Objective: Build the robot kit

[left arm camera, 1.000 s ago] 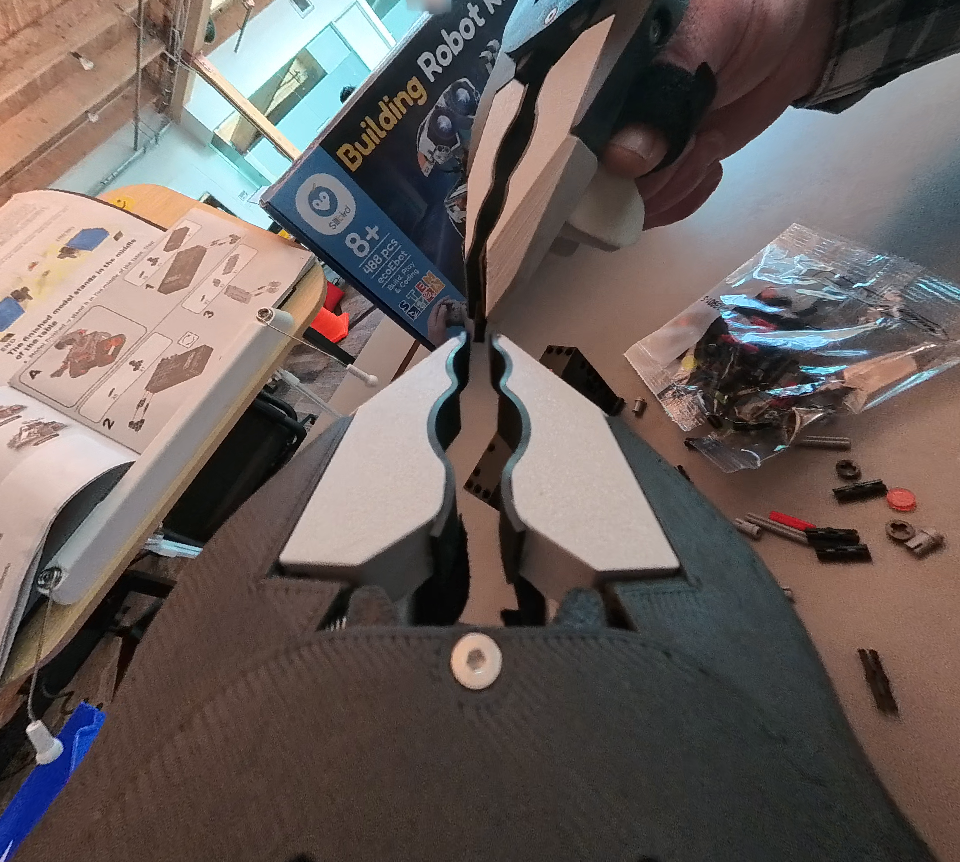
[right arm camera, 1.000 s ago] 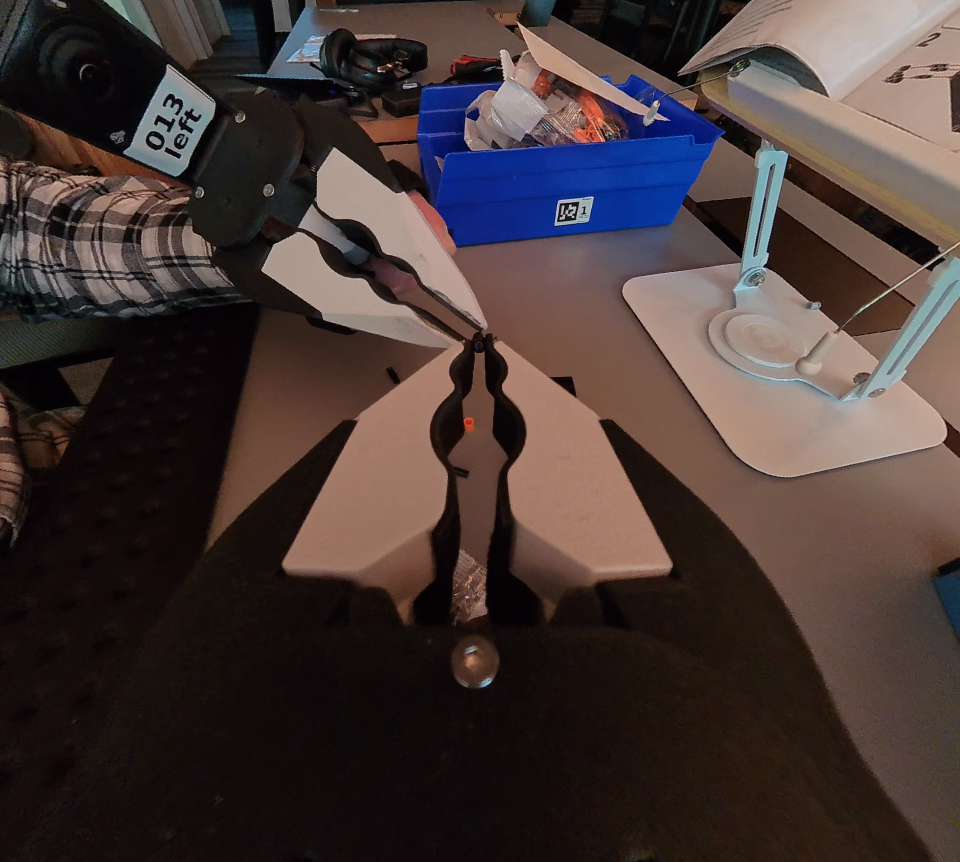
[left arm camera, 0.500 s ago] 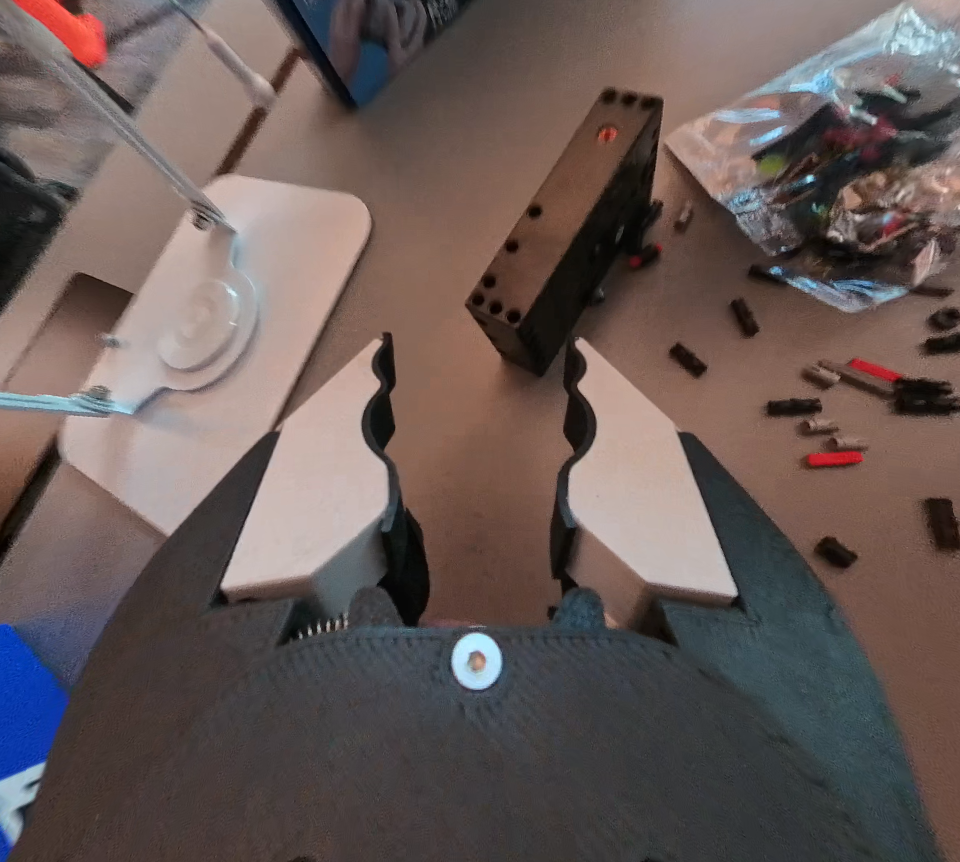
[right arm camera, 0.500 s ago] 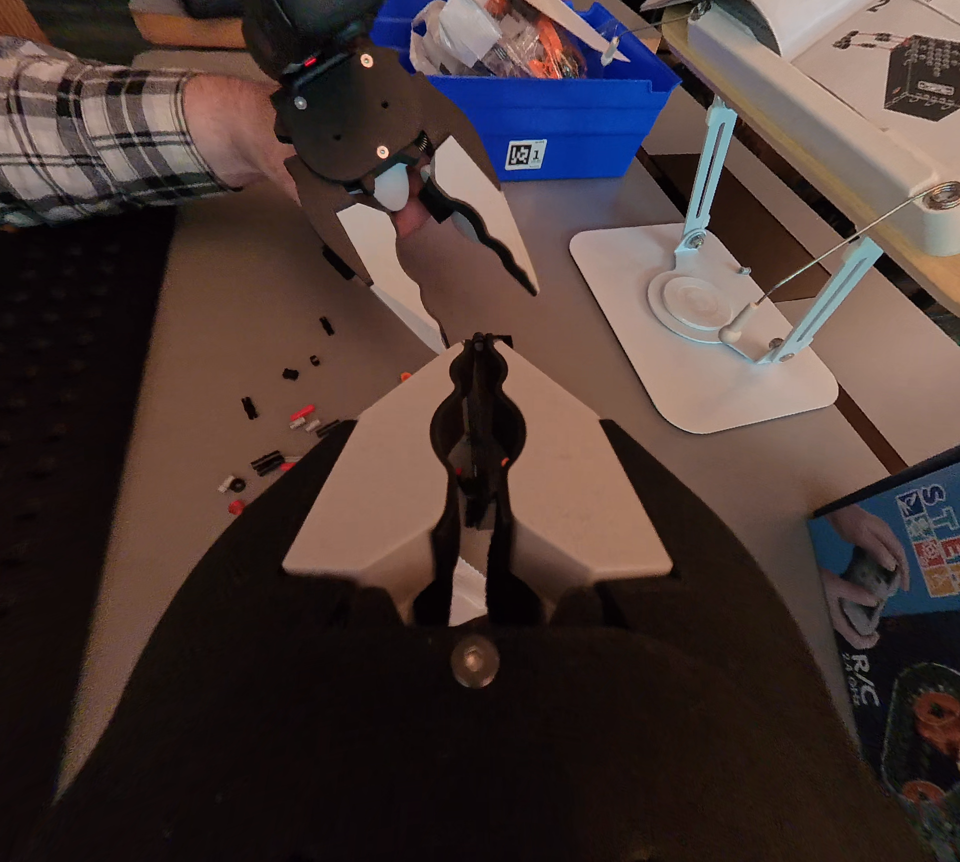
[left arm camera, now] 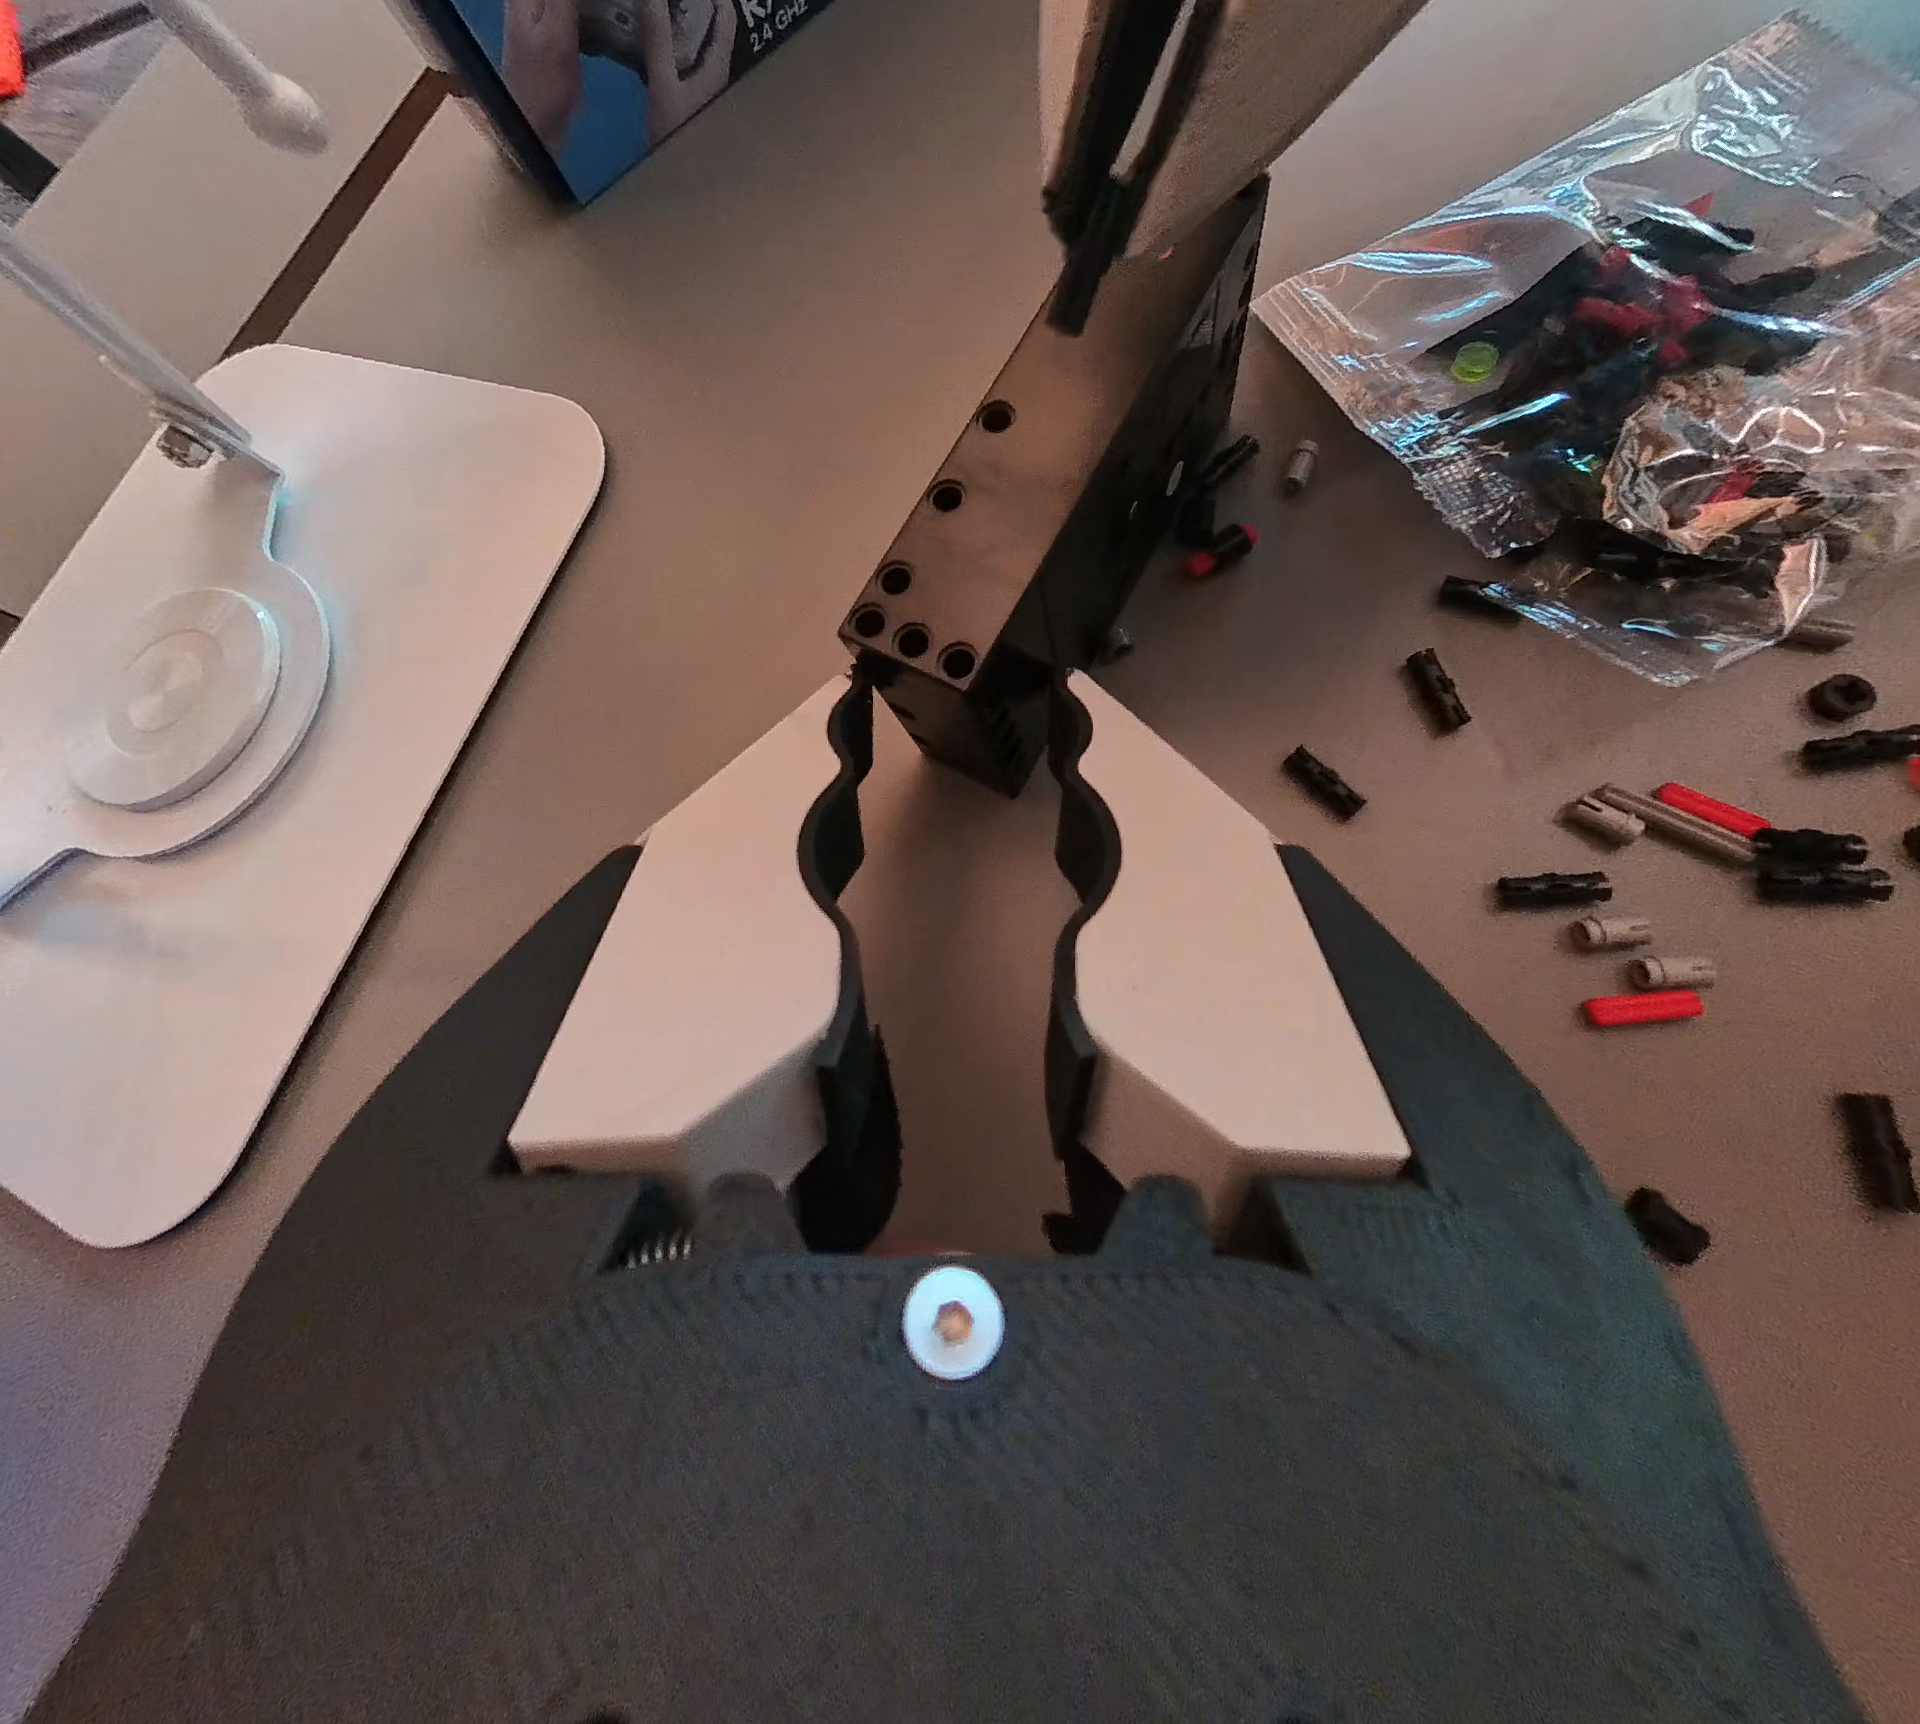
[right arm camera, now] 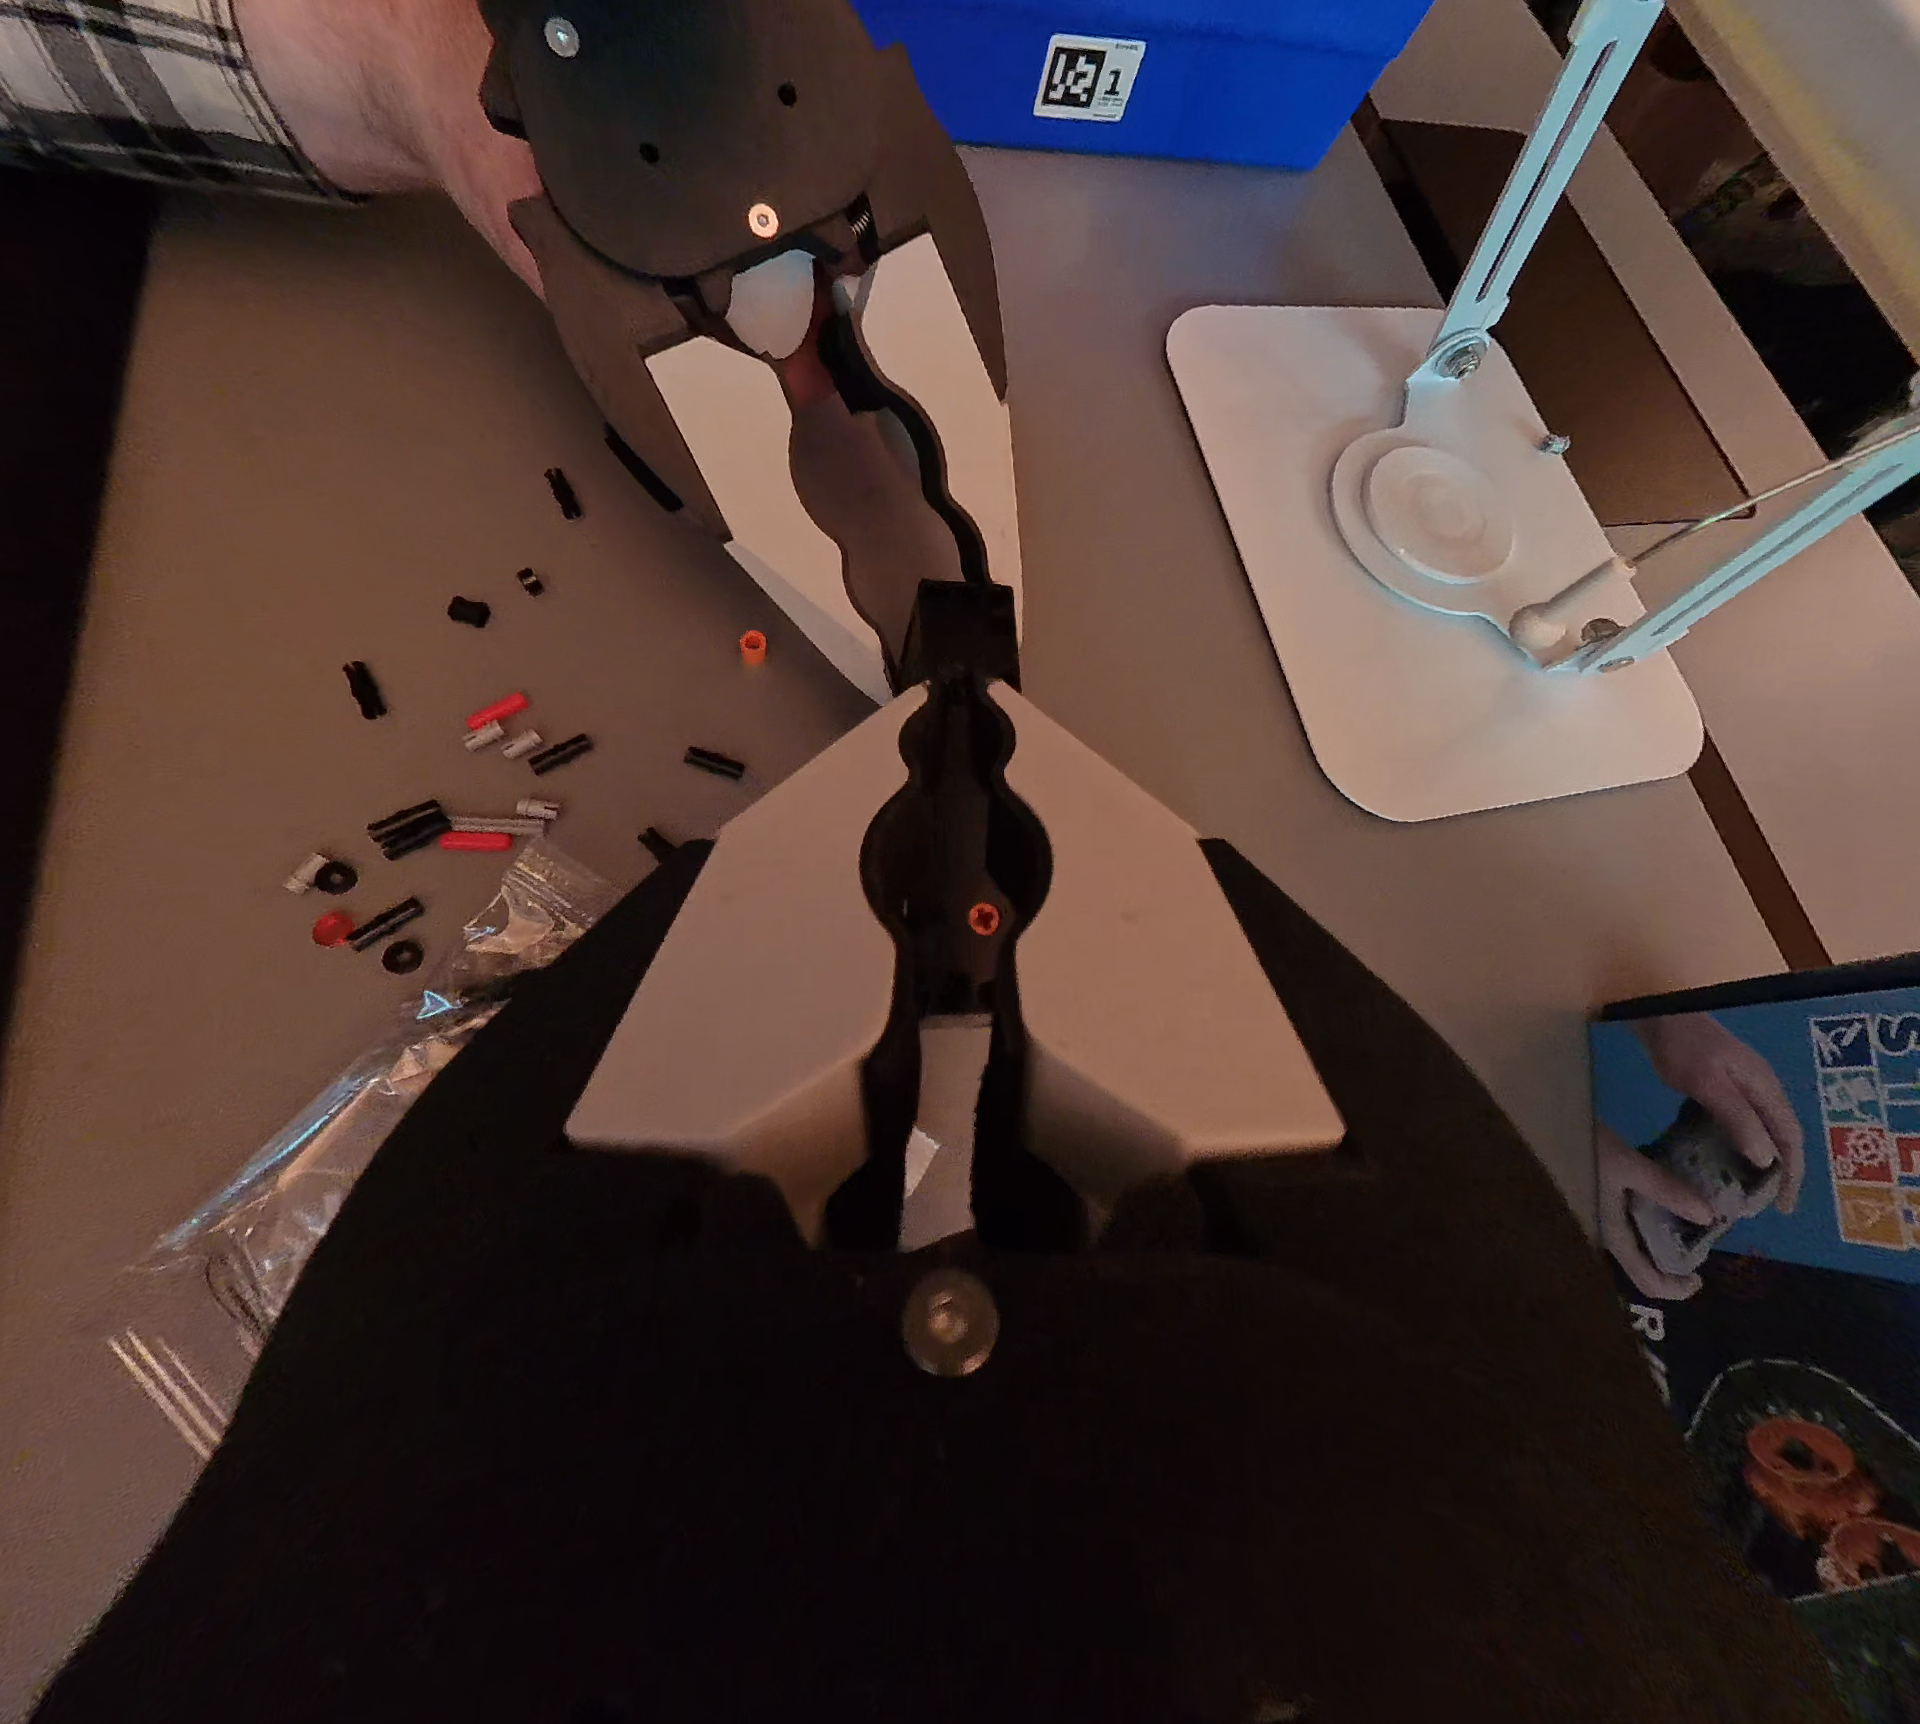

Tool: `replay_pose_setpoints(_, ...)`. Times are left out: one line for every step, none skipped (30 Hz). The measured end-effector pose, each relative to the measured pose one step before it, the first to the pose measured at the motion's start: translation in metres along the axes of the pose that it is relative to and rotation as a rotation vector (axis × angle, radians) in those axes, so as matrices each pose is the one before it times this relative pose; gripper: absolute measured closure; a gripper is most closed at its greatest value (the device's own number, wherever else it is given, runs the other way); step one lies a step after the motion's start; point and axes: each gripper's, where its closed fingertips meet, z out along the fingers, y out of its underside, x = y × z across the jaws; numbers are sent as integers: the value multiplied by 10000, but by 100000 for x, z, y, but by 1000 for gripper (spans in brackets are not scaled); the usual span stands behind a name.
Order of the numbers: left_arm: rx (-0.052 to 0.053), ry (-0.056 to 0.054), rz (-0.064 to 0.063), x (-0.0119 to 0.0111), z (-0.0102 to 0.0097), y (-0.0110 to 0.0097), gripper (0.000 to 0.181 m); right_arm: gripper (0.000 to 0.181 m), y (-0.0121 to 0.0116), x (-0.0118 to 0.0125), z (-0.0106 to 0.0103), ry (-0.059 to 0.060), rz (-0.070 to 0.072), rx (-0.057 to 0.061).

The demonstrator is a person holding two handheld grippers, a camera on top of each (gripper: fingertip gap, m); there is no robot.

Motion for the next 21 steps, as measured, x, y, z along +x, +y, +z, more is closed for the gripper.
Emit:
replay_pose_setpoints(-18, -47, -39, 91, 58, -64, 150, 180, -5, 81, 106, 9, -38, -39)
replay_pose_setpoints(-7, -55, -42, 78, 55, -57, 150, 180, -15, 81, 83, 2, -24, -32)
replay_pose_setpoints(-38, -111, -96, -15, 41, -32, 151, 180, 43, 102, 101, 16, -44, -61)
replay_pose_setpoints(-52, -183, -79, -100, 31, -33, 151, 180, 110, 144, 111, 41, -64, -90)
replay_pose_setpoints(-20, -209, -26, -93, 49, -32, 151, 180, 94, 118, 114, 32, -47, -76)
replay_pose_setpoints(7, -155, -59, -21, 59, -57, 151, 180, 24, 46, 90, -10, -14, -31)
replay_pose_setpoints(-6, -132, -139, -3, 43, -26, 151, 180, -12, 16, 83, -27, -1, -13)
replay_pose_setpoints(-40, -159, -185, -46, 18, 6, 151, 180, 4, 30, 71, -6, -20, -30)
replay_pose_setpoints(-8, -145, -92, 19, -4, -8, 151, 180, 11, 15, 79, -6, -39, -40)
replay_pose_setpoints(29, -51, 56, 160, -38, -32, 152, 179, -16, -3, 70, -10, -44, -36)
replay_pose_setpoints(18, -23, 111, 131, -37, -56, 152, 179, -4, 14, 88, 0, -49, -38)
replay_pose_setpoints(20, -27, 139, 81, -13, -60, 152, 179, 5, 30, 87, 8, -67, -51)
replay_pose_setpoints(44, 14, 73, 82, 17, -62, 152, 179, 3, -18, 108, -13, -85, -50)
replay_pose_setpoints(58, 73, 6, 101, 30, -48, 152, 179, -31, -38, 113, -37, -67, -37)
replay_pose_setpoints(44, 45, -36, -15, 31, -17, 151, 179, -38, -34, 92, -35, -49, -36)
replay_pose_setpoints(73, 4, -44, -105, -23, -56, 150, 180, -22, -33, 92, -29, -55, -46)
replay_pose_setpoints(113, 104, -28, 43, -61, -135, 149, 179, -21, -6, 84, -22, -47, -47)
replay_pose_setpoints(106, 165, -52, 152, -46, -120, 147, 179, 4, 24, 75, -10, -34, -44)
replay_pose_setpoints(50, 86, -101, 47, 9, -28, 148, 179, 20, 15, 67, -11, -35, -43)
replay_pose_setpoints(-10, 27, -65, 4, 43, 60, 148, 179, 12, 19, 51, -7, -35, -34)
replay_pose_setpoints(0, 19, 31, 35, 13, 59, 149, 179, 10, 44, 50, 5, -22, -24)
